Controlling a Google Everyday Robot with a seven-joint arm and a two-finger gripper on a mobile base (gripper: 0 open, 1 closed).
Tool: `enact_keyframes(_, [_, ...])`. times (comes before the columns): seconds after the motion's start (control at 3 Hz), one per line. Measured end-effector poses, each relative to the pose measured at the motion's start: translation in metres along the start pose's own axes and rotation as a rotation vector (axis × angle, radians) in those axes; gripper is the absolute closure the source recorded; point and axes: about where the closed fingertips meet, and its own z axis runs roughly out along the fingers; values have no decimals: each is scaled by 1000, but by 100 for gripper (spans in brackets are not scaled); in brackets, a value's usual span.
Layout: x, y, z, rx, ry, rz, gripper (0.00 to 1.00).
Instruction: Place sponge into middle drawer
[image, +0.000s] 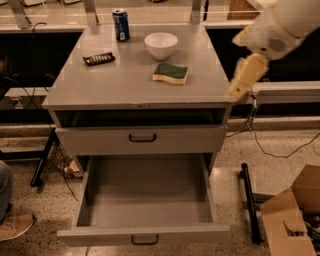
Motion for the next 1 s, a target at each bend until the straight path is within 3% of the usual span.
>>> enact_keyframes(0.33, [-25, -52, 56, 18, -64, 54, 0])
enact_keyframes(0.67, [-48, -97, 133, 18, -60, 129, 0])
enact_keyframes(1.0, [-57, -109, 172, -1, -52, 167, 0])
